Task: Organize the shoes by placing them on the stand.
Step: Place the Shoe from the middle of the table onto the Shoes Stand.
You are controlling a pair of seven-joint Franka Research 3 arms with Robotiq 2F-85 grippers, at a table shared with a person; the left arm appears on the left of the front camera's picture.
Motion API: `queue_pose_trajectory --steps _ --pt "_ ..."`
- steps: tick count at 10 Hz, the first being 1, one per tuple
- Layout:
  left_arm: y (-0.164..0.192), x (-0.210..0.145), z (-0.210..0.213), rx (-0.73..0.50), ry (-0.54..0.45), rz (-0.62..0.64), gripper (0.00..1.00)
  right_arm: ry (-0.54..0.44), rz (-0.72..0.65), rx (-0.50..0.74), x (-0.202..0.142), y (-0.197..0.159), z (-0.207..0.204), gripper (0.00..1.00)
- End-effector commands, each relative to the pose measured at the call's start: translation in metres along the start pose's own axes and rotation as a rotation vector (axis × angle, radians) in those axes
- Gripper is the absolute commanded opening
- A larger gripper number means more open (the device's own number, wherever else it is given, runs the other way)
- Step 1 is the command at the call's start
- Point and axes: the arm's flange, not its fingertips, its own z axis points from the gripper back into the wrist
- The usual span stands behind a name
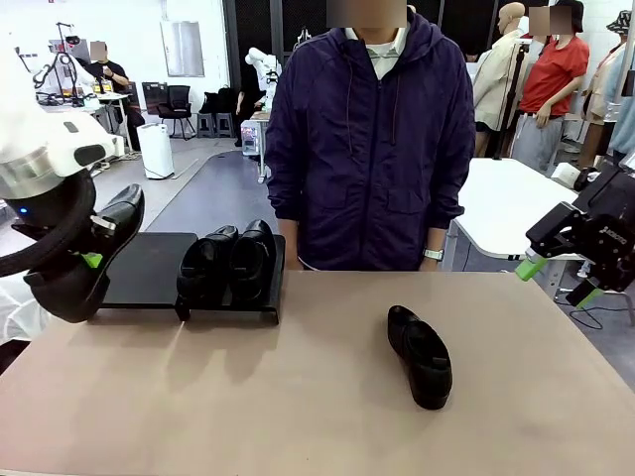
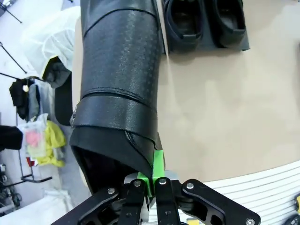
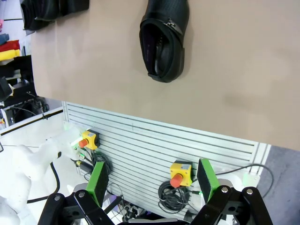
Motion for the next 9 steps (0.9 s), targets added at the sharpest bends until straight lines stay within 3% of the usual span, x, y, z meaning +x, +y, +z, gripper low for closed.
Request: queue_pose_trajectory --steps 1,4,9 --pt "0.028 0.026 -0.014 -0.016 0.0 -0.029 0.0 0.002 0.007 0.006 0.002 0.002 0.003 1.0" --pt "0.065 0.091 -0.075 -0.049 0.001 -0.115 0.0 0.002 0.007 0.006 0.002 0.002 0.003 1.0" --pt "0.108 0.137 -0.165 0.054 -0.075 -0.094 0.0 0.002 0.007 0.006 0.002 0.002 0.003 1.0"
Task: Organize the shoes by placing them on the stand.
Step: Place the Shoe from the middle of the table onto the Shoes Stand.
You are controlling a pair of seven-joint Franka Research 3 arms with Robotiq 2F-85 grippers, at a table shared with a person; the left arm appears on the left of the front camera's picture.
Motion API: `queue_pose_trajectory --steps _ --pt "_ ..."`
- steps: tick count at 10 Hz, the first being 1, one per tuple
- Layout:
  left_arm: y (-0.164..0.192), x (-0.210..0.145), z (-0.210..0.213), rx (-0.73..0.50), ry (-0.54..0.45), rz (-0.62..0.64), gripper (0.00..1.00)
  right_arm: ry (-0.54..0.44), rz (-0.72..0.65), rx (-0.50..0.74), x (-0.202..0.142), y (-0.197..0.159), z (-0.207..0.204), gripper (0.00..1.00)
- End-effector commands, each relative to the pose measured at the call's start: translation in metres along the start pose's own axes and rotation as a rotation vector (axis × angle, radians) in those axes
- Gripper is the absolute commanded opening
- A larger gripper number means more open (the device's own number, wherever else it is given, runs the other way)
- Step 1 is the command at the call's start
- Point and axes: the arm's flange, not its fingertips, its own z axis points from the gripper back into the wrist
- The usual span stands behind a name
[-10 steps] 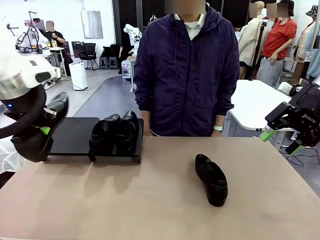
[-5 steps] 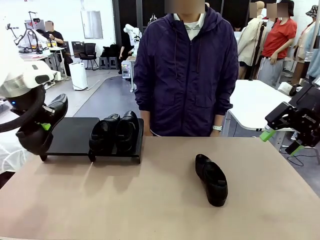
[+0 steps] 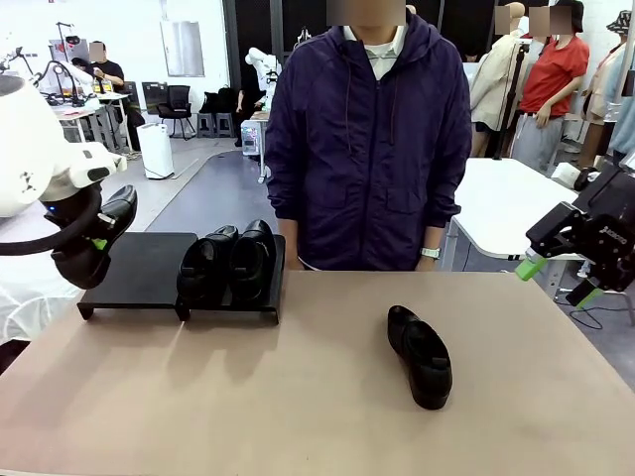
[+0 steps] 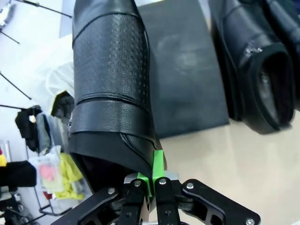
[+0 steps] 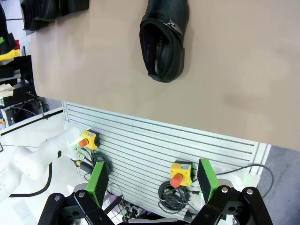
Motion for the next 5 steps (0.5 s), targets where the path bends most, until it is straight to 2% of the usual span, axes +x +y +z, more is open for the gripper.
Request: queue_pose_trajectory --steps 1,3,5 --pt "0.012 0.016 -0.016 0.008 -0.031 0.016 0.0 0.002 0.007 0.006 0.002 0.002 0.003 1.0" --pt "0.017 0.015 -0.038 0.006 -0.014 0.036 0.0 0.002 0.007 0.006 0.002 0.002 0.003 1.0" --pt "0.018 0.015 -0.053 0.025 -0.057 0.046 0.0 0.002 0.007 0.006 0.002 0.002 0.003 1.0"
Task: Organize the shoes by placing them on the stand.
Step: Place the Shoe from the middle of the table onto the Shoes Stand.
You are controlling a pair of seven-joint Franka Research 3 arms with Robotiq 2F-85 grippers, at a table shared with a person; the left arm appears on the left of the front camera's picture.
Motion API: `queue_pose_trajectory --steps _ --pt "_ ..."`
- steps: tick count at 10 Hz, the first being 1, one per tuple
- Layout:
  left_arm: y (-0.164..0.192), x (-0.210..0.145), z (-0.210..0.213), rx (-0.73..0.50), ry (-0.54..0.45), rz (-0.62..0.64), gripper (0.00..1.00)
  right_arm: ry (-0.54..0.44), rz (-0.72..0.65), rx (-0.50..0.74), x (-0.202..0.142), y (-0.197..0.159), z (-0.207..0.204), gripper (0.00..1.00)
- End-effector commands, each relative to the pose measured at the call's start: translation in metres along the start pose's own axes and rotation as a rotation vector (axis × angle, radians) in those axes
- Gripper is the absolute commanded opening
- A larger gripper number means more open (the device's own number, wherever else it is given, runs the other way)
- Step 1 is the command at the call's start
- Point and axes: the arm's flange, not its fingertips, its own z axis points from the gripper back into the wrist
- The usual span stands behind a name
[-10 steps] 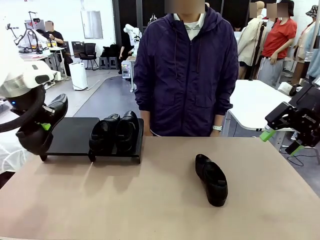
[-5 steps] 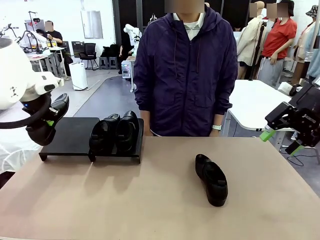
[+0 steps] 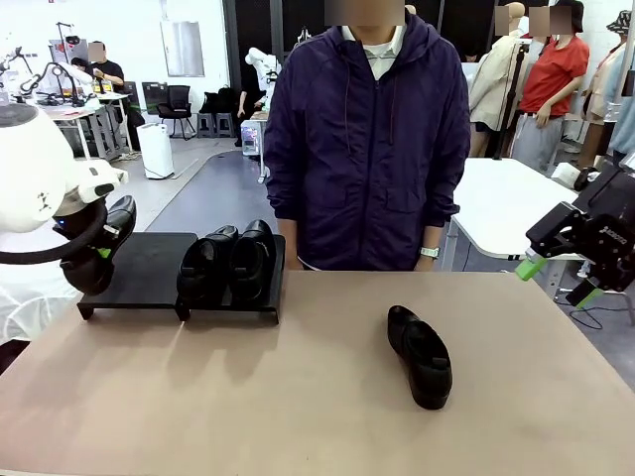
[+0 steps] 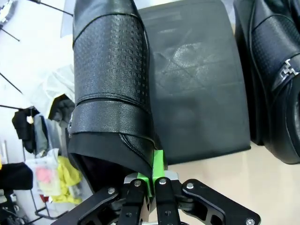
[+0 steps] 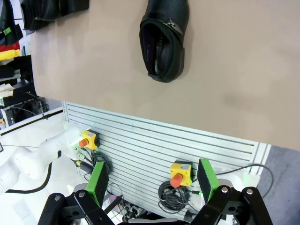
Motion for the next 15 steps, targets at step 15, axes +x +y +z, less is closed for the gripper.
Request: queue_pose_trajectory --steps 15 --pt "0.0 0.012 -0.016 -0.003 -0.031 0.012 0.0 0.002 0.007 0.006 0.002 0.002 0.003 1.0"
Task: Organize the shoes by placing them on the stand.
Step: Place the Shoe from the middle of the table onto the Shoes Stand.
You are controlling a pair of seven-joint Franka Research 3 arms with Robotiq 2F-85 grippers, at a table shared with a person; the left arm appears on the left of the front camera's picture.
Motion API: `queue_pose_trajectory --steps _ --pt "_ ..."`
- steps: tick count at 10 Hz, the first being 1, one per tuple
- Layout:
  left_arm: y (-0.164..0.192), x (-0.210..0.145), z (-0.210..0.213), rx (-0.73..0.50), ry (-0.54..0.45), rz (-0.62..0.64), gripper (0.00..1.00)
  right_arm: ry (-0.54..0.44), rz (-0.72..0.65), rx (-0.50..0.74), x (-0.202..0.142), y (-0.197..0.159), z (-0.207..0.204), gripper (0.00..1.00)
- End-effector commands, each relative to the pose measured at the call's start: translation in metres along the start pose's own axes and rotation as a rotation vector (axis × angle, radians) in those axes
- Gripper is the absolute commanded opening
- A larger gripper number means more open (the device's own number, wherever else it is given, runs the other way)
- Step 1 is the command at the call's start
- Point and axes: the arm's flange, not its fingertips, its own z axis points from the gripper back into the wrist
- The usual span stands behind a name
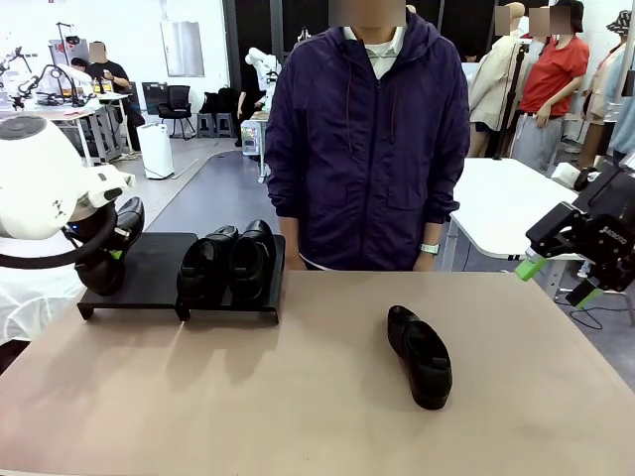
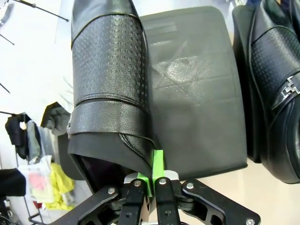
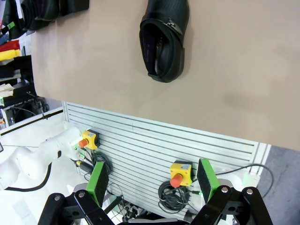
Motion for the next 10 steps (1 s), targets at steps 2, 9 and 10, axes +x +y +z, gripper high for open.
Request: queue_pose_trajectory --steps 2,9,10 --pt "0.0032 0.0042 0.0059 0.03 0.004 -0.007 0.0 0.002 0.007 0.006 0.0021 0.0023 0.0028 1.0" --pt "0.0044 0.0039 0.0072 0.036 -0.032 0.007 1.0 0.002 0.007 0.006 0.0021 0.0023 0.0028 1.0" --pt "0.0071 0.0035 0.0119 0.025 -0.049 0.019 1.0 0.002 0.007 0.006 0.0021 0.0023 0.0028 1.0"
